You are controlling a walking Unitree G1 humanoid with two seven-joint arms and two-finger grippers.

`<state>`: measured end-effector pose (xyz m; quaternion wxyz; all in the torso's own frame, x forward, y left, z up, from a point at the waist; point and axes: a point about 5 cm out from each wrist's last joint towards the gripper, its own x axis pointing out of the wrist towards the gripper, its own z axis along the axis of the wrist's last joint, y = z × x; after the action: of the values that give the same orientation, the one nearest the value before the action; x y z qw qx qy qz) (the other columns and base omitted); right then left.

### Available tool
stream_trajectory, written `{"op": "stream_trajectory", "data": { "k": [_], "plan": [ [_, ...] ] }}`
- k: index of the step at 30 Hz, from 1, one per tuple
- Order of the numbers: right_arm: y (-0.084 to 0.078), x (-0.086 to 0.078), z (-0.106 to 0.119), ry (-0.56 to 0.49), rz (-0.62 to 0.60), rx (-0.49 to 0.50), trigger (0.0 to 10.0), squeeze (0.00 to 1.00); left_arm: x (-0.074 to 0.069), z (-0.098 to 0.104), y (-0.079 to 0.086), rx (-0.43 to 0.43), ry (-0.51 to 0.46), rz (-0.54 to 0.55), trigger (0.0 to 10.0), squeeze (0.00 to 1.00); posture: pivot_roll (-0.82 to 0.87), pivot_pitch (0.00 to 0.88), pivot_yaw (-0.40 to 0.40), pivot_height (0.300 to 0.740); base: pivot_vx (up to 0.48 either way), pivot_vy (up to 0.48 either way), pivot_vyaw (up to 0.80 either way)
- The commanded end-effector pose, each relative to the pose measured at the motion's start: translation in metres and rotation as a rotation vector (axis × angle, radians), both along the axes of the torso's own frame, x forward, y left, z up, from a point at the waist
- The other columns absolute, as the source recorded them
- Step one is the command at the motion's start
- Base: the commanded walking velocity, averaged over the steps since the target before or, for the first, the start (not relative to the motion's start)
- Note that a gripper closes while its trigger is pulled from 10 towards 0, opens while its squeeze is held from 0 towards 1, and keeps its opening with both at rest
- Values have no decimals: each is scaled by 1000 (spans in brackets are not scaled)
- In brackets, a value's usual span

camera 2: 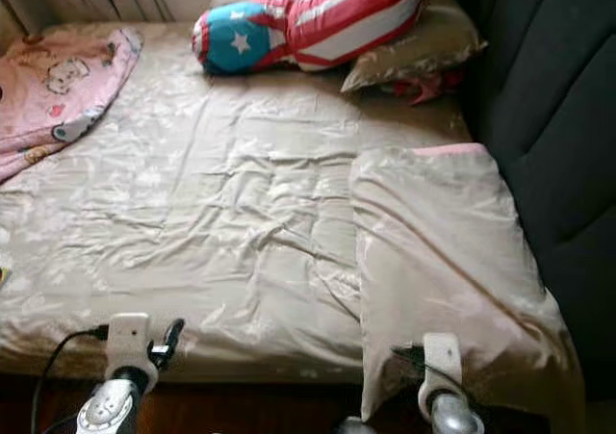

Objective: Clean up the room

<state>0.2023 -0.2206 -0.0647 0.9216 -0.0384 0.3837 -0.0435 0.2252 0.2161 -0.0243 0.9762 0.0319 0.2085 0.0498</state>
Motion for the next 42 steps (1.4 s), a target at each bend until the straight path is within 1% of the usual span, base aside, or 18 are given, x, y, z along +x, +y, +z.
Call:
{"op": "stream_trajectory", "data": {
  "k": [1, 3, 4, 7, 9, 11, 13, 17, 18, 19, 23, 27, 29, 36, 38, 39, 41, 42],
  "plan": [
    [3, -14, -9, 60, -4, 6, 10000, 0, -29, -25, 5, -13, 143, 59, 10000, 0, -99, 107, -11, 740, 0, 0, 0],
    [1, -22, -13, 89, -21, 13, 10000, 0, -39, -36, 1, -10, 212, 46, 10000, 0, -90, 100, -14, 740, 0, 0, 0],
    [1, -22, -13, 89, -21, 13, 10000, 0, -39, -36, 1, -10, 212, 46, 10000, 0, -90, 100, -14, 740, 0, 0, 0],
    [6, -33, -20, 139, -2, 23, 10000, 0, -60, -52, -2, -6, 337, 44, 10000, 0, -104, 78, -19, 740, 0, 0, 0],
    [7, -36, -21, 158, 3, 25, 10000, 0, -67, -58, -3, -14, 381, 65, 10000, 0, -94, 69, -22, 740, 0, 0, 0],
    [8, -34, -21, 149, 0, 33, 10000, 0, -67, -58, -4, -24, 380, 71, 10000, 0, -90, 67, -23, 740, 0, 0, 0],
    [12, -30, -19, 134, -4, 52, 10000, 0, -64, -58, -8, -25, 379, 50, 10000, 0, -94, 57, -21, 740, 0, 0, 0],
    [18, -27, -19, 134, 24, 65, 10000, 0, -59, -58, -12, -27, 386, 43, 10000, 0, -97, 47, -10, 740, 0, 0, 0],
    [20, -27, -20, 133, 20, 71, 10000, 890, -59, -58, -12, -23, 396, 39, 10000, 0, -101, 42, -5, 740, 0, 0, 0],
    [21, -28, -20, 136, 19, 73, 10000, 1000, -59, -58, -12, -21, 397, 36, 10000, 0, -114, 38, 2, 740, 0, 0, 0],
    [22, -30, -21, 146, 22, 64, 10000, 1000, -59, -59, -13, -17, 407, 24, 10000, 0, -135, 32, 9, 740, 0, 0, 0],
    [22, -36, -24, 162, 13, 79, 10000, 1000, -62, -61, -15, -19, 424, 22, 10000, 0, -133, 20, 9, 740, 0, 0, 0],
    [23, -42, -27, 182, 15, 77, 10000, 1000, -65, -63, -15, -22, 431, 25, 10000, 0, -127, 16, 5, 740, 0, 0, 0],
    [23, -50, -30, 210, 22, 82, 10000, 1000, -67, -63, -12, -27, 433, 45, 10000, 0, -124, 6, 5, 740, 0, 0, 0],
    [22, -53, -31, 222, 22, 76, 10000, 1000, -66, -62, -12, -40, 421, 48, 10000, 0, -130, 7, 12, 740, 0, 0, 0],
    [22, -53, -31, 223, 15, 78, 10000, 918, -67, -62, -12, -39, 422, 47, 10000, 0, -131, 8, 14, 740, 0, 0, 0],
    [22, -53, -31, 220, 4, 85, 10000, 918, -67, -63, -12, -37, 425, 46, 10000, 0, -131, 8, 15, 740, 0, 0, 0],
    [22, -54, -32, 222, 0, 87, 10000, 0, -66, -63, -13, -39, 430, 44, 10000, 0, -132, 11, 18, 740, 0, 0, 0]
  ]
}}
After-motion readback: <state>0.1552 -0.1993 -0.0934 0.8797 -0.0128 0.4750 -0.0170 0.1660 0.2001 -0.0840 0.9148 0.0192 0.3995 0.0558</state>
